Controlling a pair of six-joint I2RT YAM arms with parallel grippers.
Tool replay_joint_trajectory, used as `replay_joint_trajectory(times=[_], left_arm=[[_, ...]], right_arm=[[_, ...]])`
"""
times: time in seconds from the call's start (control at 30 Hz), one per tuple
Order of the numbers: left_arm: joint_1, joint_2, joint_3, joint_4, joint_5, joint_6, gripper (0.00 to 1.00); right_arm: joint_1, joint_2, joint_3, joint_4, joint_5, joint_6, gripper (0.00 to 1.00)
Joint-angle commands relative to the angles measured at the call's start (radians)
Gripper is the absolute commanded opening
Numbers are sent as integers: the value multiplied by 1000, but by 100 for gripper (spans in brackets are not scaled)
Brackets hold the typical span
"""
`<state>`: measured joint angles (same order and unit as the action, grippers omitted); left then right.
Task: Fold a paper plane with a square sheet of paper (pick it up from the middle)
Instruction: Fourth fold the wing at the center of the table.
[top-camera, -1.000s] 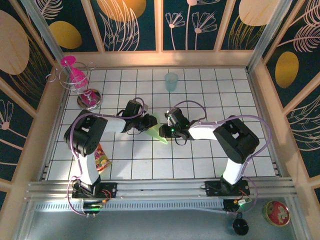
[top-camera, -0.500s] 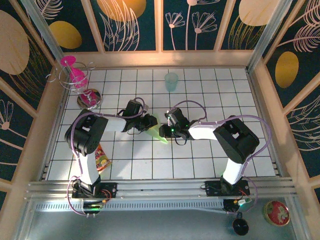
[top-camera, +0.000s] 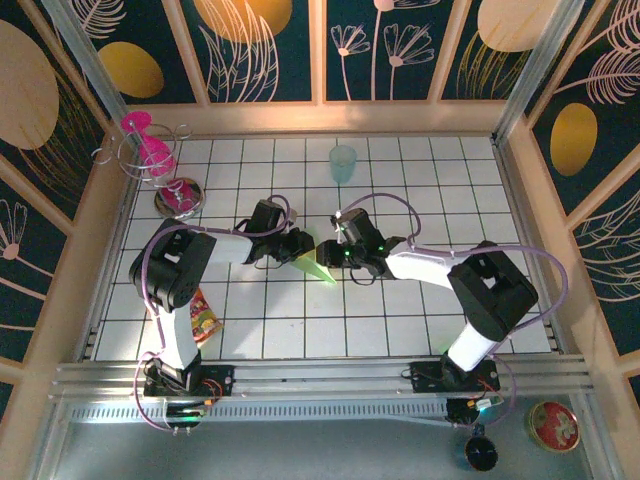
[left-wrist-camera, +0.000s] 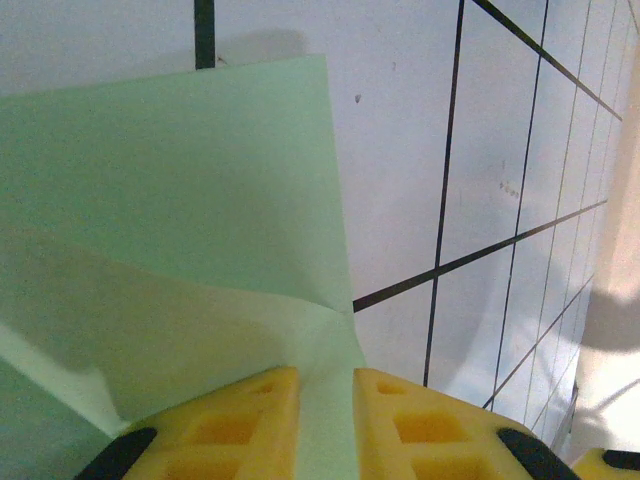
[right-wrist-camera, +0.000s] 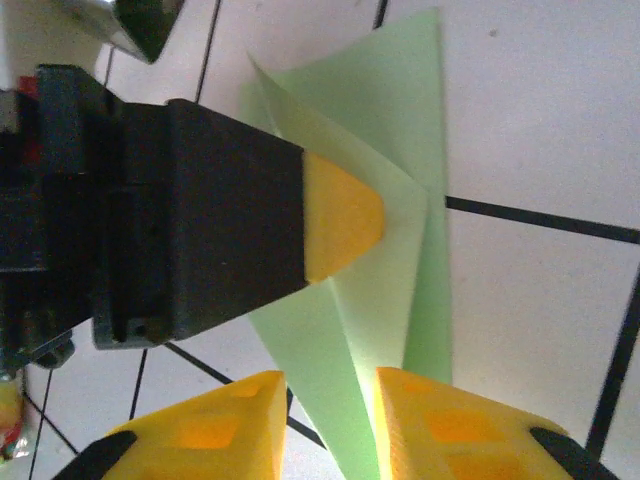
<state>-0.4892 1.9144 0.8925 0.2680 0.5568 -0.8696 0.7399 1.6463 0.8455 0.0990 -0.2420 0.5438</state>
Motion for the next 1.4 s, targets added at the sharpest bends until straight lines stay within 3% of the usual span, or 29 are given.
replay_joint_trajectory(times=[0.0,0.13,0.33,1.37], left_arm=[[7,36,-17,-77,-48,26,21],[6,35,-15,-78,-51,24,20],[7,34,-13,-88,-57,23,19],[6,60,14,-194,-140,36,17]], right_arm=[[-10,31,24,58,-116,-8,20],[-21,79,30,76,-156,-11,9],[-27,126,37,80,-178,-18,4],[-31,199,57,-58,-122,-69,3]])
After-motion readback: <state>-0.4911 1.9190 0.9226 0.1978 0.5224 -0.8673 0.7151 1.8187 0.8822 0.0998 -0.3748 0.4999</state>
